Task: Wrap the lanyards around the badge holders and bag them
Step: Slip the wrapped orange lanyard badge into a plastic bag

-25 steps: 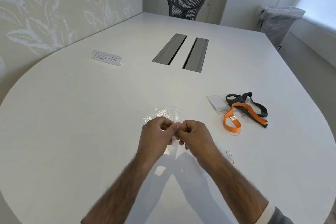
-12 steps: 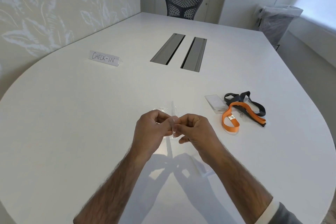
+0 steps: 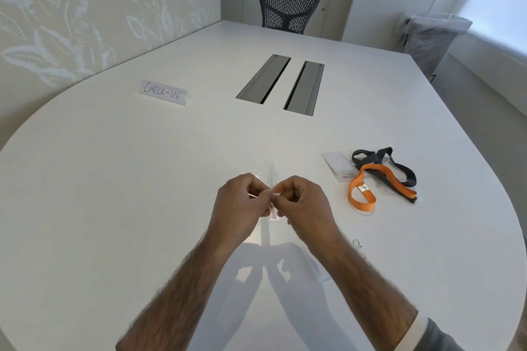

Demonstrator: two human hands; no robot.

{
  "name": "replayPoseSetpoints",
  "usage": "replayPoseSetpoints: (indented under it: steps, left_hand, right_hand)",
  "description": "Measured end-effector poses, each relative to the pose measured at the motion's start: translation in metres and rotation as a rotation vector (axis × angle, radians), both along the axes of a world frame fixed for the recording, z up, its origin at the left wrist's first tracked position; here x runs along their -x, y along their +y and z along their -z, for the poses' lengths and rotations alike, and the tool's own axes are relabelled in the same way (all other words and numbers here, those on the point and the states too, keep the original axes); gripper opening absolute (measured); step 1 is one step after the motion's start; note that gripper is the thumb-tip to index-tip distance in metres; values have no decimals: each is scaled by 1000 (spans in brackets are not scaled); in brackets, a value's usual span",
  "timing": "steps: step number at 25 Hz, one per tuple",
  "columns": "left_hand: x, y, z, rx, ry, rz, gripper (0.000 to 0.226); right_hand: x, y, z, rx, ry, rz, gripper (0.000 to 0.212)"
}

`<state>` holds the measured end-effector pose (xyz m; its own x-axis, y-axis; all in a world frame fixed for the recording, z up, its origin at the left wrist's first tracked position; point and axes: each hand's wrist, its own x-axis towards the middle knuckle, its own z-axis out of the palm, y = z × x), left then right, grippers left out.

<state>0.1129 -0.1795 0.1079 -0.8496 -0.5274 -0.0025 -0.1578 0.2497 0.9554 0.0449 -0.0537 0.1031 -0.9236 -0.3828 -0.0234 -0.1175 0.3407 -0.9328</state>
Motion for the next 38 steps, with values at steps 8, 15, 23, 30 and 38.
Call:
replayPoseSetpoints:
  steps: [8,15,23,30,38]
  left_hand:
    - [-4,4,-5,357,-169,55,14]
    - [-3,5,-5,551,-159,41,19]
    - [12,-8,25,970,110,440,126]
    - [12,-5,31,729,253,400,72]
    - [15,-3,41,540,143,336,61]
  right_hand:
    - [7,10,1,-159,158,58,11]
    - [17,19,2,-255,214,156,12]
    - [3,21,-15,-94,-119,-72,16]
    - [9,33,-18,-138,-172,-103,17]
    - [5,33,-18,-140,233,74,14]
